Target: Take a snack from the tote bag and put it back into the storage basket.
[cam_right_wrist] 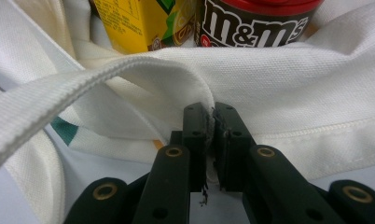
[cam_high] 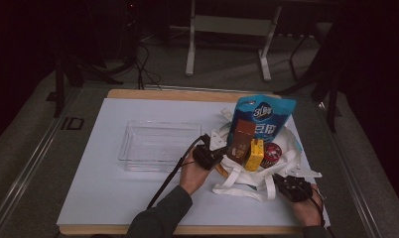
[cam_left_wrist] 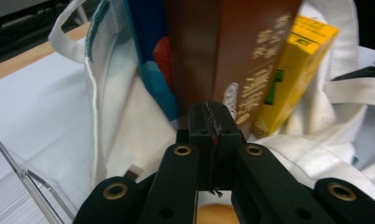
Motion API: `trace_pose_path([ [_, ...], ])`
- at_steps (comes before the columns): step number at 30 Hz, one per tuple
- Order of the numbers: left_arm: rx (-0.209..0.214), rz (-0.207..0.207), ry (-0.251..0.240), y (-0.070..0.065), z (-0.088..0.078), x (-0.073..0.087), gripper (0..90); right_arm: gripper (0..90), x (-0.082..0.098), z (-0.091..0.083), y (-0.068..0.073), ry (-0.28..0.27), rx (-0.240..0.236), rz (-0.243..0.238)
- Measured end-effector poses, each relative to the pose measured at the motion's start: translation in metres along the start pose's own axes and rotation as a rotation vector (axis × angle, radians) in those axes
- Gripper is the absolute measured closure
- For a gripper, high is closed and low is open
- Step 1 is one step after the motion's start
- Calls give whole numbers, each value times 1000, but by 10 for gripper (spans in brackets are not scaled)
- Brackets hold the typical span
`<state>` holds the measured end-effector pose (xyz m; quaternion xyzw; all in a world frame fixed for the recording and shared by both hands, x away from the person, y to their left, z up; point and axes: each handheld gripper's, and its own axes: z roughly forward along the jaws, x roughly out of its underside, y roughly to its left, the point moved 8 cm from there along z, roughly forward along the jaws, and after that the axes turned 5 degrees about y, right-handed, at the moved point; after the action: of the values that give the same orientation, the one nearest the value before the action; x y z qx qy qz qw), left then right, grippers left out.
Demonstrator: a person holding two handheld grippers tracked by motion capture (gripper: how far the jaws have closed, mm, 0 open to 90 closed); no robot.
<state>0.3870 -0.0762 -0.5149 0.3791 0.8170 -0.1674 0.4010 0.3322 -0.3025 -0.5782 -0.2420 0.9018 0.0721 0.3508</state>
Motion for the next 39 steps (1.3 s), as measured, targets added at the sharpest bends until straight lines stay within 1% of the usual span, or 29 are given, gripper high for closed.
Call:
trace_pose_path([
  [2, -9, 12, 19, -1, 5, 0, 896, 834, 0, 0, 0, 1, 3, -5],
  [4, -10, 8, 33, -2, 9, 0, 896, 834, 0, 0, 0, 0, 6, -7],
  [7, 5, 3, 53, -2, 14, 3, 896, 833, 0, 0, 1, 1, 15, -22],
  [10, 30, 20, 98, -5, 18, 9, 897, 833, 0, 0, 1, -1, 16, -24],
  [12, 53, 29, 102, -9, 21, 10, 897, 833, 0, 0, 1, -1, 16, -24],
  [13, 64, 31, 98, -11, 21, 10, 897, 833, 0, 0, 1, 0, 17, -25],
  [15, 121, 1, 84, -14, 22, 9, 897, 833, 0, 0, 1, 0, 17, -24],
  [16, 137, 2, 79, -14, 22, 9, 897, 833, 0, 0, 1, 0, 17, -24],
  [18, 137, 14, 75, -13, 23, 9, 892, 833, 0, 0, 1, -1, 18, -24],
  [22, 149, 29, 73, -10, 20, 10, 807, 832, 0, 0, 1, -3, 16, -25],
  [24, 184, 39, 58, -12, 16, 8, 756, 832, 0, 0, 1, -4, 14, -25],
  [26, 165, 68, 57, -13, 13, 6, 727, 832, 0, 0, 1, -4, 14, -26],
  [27, 165, 68, 57, -13, 13, 6, 711, 832, 0, 0, 1, -4, 14, -26],
  [28, 187, 73, 54, -14, 10, 4, 711, 833, 1, 0, 1, -4, 15, -26],
  [29, 189, 77, 49, -13, 7, 2, 676, 832, 1, 0, 1, -5, 15, -27],
  [30, 192, 79, 47, -13, 5, 1, 664, 832, 1, 0, 1, -4, 14, -25],
  [31, 207, 82, 37, -13, 1, -3, 646, 832, 1, 0, 1, -3, 14, -25],
  [33, 216, 94, 19, -12, -4, -8, 614, 832, 1, 0, 1, -4, 14, -25],
  [36, 258, 116, -18, -11, -13, -19, 557, 832, 1, 0, 1, -5, 13, -25],
  [38, 263, 139, -40, -9, -18, -25, 514, 832, 1, 0, 1, -7, 10, -24],
  [39, 269, 142, -51, -8, -20, -28, 493, 832, 1, 0, 1, -7, 9, -24],
])
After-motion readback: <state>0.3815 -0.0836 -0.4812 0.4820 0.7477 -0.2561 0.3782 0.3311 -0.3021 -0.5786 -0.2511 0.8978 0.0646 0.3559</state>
